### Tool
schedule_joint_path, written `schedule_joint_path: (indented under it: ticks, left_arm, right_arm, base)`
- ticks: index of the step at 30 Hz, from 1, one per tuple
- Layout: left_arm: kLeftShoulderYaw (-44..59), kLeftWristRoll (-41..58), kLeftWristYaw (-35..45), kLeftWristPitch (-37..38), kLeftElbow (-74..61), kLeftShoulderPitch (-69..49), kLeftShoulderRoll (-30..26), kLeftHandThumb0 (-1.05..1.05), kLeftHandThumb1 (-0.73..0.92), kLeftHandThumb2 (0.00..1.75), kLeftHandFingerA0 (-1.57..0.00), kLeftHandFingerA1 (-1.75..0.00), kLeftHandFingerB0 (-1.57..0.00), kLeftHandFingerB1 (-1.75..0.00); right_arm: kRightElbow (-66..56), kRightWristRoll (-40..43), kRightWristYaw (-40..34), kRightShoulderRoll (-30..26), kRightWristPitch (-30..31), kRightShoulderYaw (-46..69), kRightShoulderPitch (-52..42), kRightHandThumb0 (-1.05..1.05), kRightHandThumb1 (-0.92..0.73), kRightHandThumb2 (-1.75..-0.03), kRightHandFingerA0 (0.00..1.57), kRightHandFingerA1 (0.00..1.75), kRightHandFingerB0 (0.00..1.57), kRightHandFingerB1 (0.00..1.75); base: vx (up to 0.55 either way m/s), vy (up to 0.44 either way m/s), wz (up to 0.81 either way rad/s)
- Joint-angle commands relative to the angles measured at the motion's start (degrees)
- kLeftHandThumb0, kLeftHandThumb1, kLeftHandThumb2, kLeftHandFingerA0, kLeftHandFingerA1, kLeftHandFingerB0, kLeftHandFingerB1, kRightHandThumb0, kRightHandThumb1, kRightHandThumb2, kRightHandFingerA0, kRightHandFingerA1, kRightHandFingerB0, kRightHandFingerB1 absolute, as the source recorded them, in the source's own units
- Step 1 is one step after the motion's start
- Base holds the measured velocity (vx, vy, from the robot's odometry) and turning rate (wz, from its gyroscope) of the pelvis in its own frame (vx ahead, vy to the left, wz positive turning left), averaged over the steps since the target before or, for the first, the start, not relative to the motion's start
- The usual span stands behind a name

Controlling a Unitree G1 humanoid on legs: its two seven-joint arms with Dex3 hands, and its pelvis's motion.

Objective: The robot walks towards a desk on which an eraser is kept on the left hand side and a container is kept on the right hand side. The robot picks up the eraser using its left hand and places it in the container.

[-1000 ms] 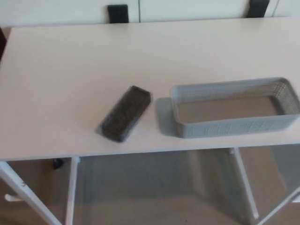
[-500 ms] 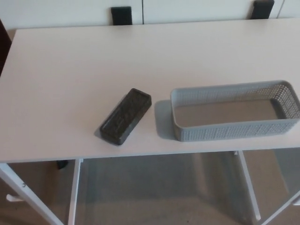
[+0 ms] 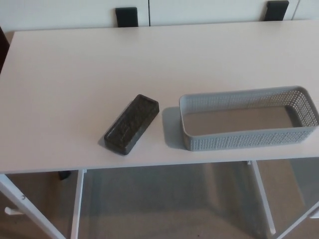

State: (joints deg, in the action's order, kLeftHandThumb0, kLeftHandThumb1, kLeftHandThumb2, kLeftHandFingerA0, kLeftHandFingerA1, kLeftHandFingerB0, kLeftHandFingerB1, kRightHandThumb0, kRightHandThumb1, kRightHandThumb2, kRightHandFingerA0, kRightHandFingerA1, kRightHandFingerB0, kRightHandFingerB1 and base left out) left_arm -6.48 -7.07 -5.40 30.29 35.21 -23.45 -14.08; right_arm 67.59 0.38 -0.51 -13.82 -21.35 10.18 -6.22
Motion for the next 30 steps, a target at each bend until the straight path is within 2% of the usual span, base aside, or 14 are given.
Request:
schedule_joint_path:
  ticks: [1, 2, 3, 4, 6, 8, 21, 22, 23, 24, 26, 28, 29, 30]
  left_arm:
    - [-22.19, 9.70, 38.26, -7.58, -73.11, -5.84, -29.83, -0.87, 0.74, 0.63, -0.25, -0.52, -0.22, -0.30]
    - [-22.35, 10.07, 38.47, -7.89, -73.77, -5.53, -30.23, -0.87, 0.74, 0.63, -0.25, -0.52, -0.22, -0.30]
    - [-22.65, 12.84, 40.17, -9.50, -77.20, -3.48, -32.43, -0.83, 0.61, 0.99, -0.22, -0.56, -0.19, -0.44]
    - [-22.09, 20.20, 43.64, -16.46, -84.50, 2.17, -36.81, -0.61, 0.92, 0.70, -0.25, -0.55, -0.25, -0.33]
    - [-19.29, 36.10, 46.25, -27.89, -91.44, 10.22, -43.31, -0.67, 0.92, 0.91, -0.20, -0.67, -0.24, -0.48]
    - [-14.63, 49.00, 47.77, -36.39, -93.56, 14.79, -50.48, -0.68, 0.92, 0.92, -0.15, -0.70, -0.22, -0.47]
    - [-10.81, 55.24, 46.10, -33.97, -94.11, 13.44, -57.09, -0.73, 0.92, 0.97, -0.19, -0.66, -0.24, -0.51]
    - [-9.70, 72.40, 49.72, -46.23, -89.33, 26.08, -56.97, -0.72, 0.36, 0.88, -0.09, -0.69, -0.24, -0.70]
    - [-9.29, 67.99, 35.93, -28.33, -87.73, 29.43, -39.46, -0.67, 0.42, 0.91, -0.59, -0.68, -0.34, -0.51]
    - [-6.53, 67.27, 30.64, -22.32, -88.83, 27.74, -38.38, -0.66, 0.57, 0.58, -0.41, -0.52, -0.37, -0.34]
    - [-5.39, 68.90, 26.02, -24.47, -89.18, 27.90, -39.15, -0.46, 0.52, 0.56, -0.43, -0.58, -0.31, -0.32]
    - [-4.60, 68.39, 22.04, -24.64, -89.65, 27.48, -39.24, -0.46, 0.52, 0.56, -0.43, -0.58, -0.31, -0.32]
    - [-4.17, 63.66, 18.95, -24.98, -88.23, 28.29, -36.73, -0.44, 0.52, 0.57, -0.43, -0.57, -0.28, -0.35]
    - [-3.45, 42.42, 11.51, -29.16, -85.52, 29.58, -28.46, -0.44, 0.54, 0.57, -0.30, -0.43, -0.25, -0.31]
  right_arm:
    - [-0.54, -0.56, -0.26, -1.10, -0.89, -0.30, 0.39, -0.39, -0.51, -0.55, 0.66, 0.69, 0.52, 0.55]
    - [-0.60, -0.58, -0.26, -1.11, -0.86, -0.33, 0.39, -0.39, -0.51, -0.55, 0.66, 0.69, 0.52, 0.55]
    - [-0.61, -0.64, -0.36, -1.10, -0.96, -0.37, 0.39, -0.38, -0.51, -0.55, 0.66, 0.70, 0.52, 0.56]
    - [-0.86, -0.91, -0.63, -1.14, -0.85, -0.60, 0.65, -0.41, -0.51, -0.55, 0.66, 0.70, 0.52, 0.56]
    - [-0.86, -1.10, -0.77, -1.21, -0.52, -0.77, 1.07, -0.37, -0.51, -0.55, 0.64, 0.71, 0.52, 0.56]
    - [-0.76, -1.00, -0.81, -1.20, -0.49, -0.70, 1.22, -0.39, -0.51, -0.55, 0.64, 0.71, 0.52, 0.56]
    - [-1.65, -1.23, -0.74, -1.49, -0.63, -1.10, 0.95, -0.41, -0.51, -0.54, 0.65, 0.70, 0.52, 0.55]
    - [-1.16, -1.17, -0.51, -1.59, -0.38, -1.06, 1.18, -0.42, -0.52, -0.54, 0.64, 0.65, 0.52, 0.53]
    - [-0.42, -1.43, -0.54, -1.81, 0.30, -1.27, 1.63, -0.41, -0.53, -0.54, 0.64, 0.64, 0.52, 0.52]
    - [-0.38, -1.43, -0.45, -1.85, 0.69, -1.31, 1.74, -0.39, -0.53, -0.55, 0.62, 0.64, 0.51, 0.52]
    - [-0.81, -1.10, -0.47, -1.69, 0.66, -1.06, 1.75, -0.40, -0.52, -0.55, 0.63, 0.67, 0.52, 0.54]
    - [-0.97, -0.99, -0.48, -1.68, 0.47, -1.00, 1.87, -0.40, -0.52, -0.55, 0.63, 0.67, 0.52, 0.54]
    - [-1.33, -0.43, 0.30, -1.59, -0.15, -0.65, 1.65, -0.39, -0.52, -0.55, 0.62, 0.69, 0.51, 0.56]
    - [-2.30, -0.05, 0.29, -1.36, 0.19, -0.44, 1.24, -0.40, -0.51, -0.54, 0.63, 0.68, 0.52, 0.55]
  base:
    - [0.00, 0.000, 0.00]
    - [0.00, 0.000, 0.00]
    - [0.00, 0.000, 0.00]
    - [0.00, 0.000, 0.00]
    - [0.00, 0.000, 0.00]
    - [0.00, 0.000, 0.00]
    - [0.00, 0.000, 0.00]
    - [0.00, 0.000, 0.00]
    - [0.00, 0.000, 0.00]
    - [0.00, 0.000, 0.00]
    - [0.00, 0.000, 0.00]
    - [0.00, 0.000, 0.00]
    - [0.00, 0.000, 0.00]
    - [0.00, 0.000, 0.00]
